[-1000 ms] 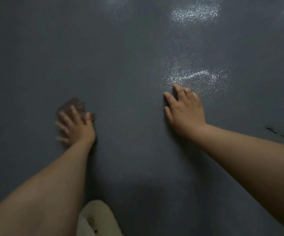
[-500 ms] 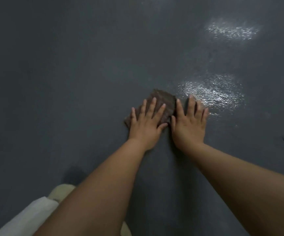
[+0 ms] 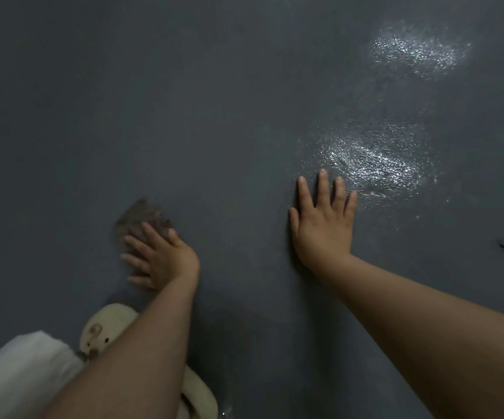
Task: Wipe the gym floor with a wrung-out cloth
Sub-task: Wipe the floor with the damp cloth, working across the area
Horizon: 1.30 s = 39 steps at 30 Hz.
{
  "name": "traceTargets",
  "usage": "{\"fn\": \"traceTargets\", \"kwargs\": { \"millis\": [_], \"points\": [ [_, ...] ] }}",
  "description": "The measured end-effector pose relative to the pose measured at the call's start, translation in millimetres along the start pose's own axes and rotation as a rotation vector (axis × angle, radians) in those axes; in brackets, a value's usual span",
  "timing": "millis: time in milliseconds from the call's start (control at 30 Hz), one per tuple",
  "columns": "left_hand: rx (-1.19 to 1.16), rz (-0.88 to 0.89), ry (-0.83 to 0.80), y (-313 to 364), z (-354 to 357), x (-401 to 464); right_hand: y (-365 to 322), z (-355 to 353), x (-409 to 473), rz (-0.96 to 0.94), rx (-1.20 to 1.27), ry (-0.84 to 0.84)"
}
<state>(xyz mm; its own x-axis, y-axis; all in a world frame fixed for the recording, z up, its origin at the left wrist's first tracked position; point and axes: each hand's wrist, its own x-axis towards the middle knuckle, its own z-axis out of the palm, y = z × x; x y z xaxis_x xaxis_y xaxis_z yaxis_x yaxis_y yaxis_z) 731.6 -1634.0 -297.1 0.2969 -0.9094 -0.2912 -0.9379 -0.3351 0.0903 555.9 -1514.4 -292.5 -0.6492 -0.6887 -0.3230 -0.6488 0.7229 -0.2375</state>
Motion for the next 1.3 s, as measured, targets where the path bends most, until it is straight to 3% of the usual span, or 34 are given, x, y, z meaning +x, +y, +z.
{"fn": "traceTargets", "kwargs": {
  "millis": [67, 200, 300, 400, 567, 667, 733, 867, 967, 1100, 1300],
  "points": [
    [0.044, 0.140, -0.028, 6.6, 11.4, -39.8, 0.6, -1.4, 0.2, -0.001, -0.025, -0.032],
    [0.245, 0.738, -0.078, 19.7, 36.2, -99.2, 5.5, -6.9, -2.6, -0.041, -0.064, -0.067],
    [0.371, 0.891, -0.111, 29.7, 37.0, -84.6, 10.5, -10.3, -6.4, -0.092, -0.083, -0.081],
    [0.333, 0.855, -0.071, 28.1, 26.3, -43.6, 14.6, -11.0, -9.2, -0.125, -0.083, -0.091],
    [0.068, 0.250, -0.052, -2.8, 9.0, 4.3, 19.4, -9.7, -11.2, -0.162, -0.112, -0.090],
    [0.024, 0.125, -0.021, -17.0, 12.1, -30.3, 20.2, -8.0, -13.0, -0.170, -0.122, -0.096],
    [0.031, 0.218, -0.038, -14.5, 23.7, -74.6, 19.4, -6.8, -14.0, -0.164, -0.122, -0.093],
    [0.220, 0.746, -0.100, 1.3, 52.8, -160.2, 18.3, -5.9, -15.6, -0.155, -0.111, -0.095],
    [0.328, 0.882, -0.134, 10.3, 53.0, -156.3, 20.8, -5.7, -13.5, -0.158, -0.094, -0.093],
    [0.333, 0.915, -0.108, 15.9, 37.4, -108.0, 19.7, -4.1, -14.7, -0.140, -0.102, -0.073],
    [0.190, 0.612, -0.073, 24.9, 22.2, -36.5, -6.0, 3.2, -27.3, -0.195, -0.128, -0.079]
  ]
}}
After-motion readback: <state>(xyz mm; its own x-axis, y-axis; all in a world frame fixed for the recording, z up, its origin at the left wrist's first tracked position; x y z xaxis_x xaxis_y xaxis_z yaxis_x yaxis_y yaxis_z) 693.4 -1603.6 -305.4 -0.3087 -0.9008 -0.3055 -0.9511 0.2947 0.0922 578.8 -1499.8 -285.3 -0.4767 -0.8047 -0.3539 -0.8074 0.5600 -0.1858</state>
